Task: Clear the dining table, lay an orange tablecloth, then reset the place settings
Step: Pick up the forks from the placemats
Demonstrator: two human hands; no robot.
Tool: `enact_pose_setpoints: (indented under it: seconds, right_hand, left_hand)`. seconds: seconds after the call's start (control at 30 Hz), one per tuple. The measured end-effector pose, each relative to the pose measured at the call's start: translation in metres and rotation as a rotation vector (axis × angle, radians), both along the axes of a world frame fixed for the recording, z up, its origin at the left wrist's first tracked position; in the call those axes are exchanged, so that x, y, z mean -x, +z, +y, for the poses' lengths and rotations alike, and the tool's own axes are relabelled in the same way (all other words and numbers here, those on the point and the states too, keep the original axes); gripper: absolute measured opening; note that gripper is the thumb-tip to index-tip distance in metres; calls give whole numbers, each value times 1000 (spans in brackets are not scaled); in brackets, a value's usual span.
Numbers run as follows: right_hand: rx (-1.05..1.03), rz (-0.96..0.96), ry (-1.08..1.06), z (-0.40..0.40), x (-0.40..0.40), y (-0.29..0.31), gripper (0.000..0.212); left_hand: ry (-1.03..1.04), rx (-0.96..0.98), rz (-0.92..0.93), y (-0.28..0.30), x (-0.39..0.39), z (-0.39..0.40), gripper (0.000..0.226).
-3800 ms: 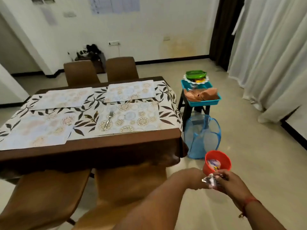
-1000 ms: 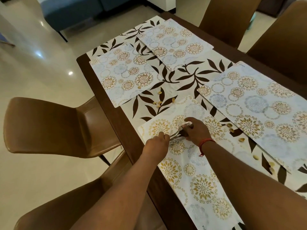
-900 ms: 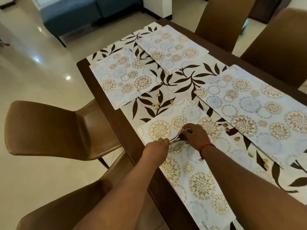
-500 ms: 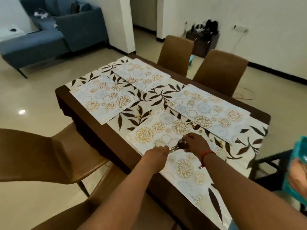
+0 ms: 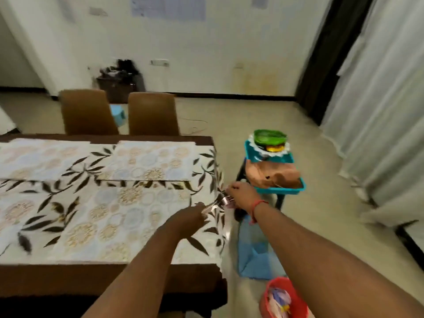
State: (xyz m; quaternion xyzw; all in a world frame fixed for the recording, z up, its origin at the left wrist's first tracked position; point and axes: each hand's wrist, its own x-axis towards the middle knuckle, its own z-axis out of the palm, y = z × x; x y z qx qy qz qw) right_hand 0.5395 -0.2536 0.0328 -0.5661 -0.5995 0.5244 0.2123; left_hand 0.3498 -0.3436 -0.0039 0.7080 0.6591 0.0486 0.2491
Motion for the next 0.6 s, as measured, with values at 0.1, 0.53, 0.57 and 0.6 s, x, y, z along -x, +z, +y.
enact_pose_setpoints:
  seconds: [0.1,0.53,0.57,0.6]
  right_hand:
    - [6,-29,-168,-10,-89,10,16]
    - [159,195,-843,-119,-466,-20,14]
    - [157,204,-858,-127,-494,-23,15]
    - [169,236,-884,-135,-518,-21,16]
  left_hand:
    - [-168,5,30,4,-76,32,27]
    - [-619,72,24,-5,-472,23,37]
    - [-636,85,34,-5,-502,17,36]
    - [-654,95,41,-3,-529,13,36]
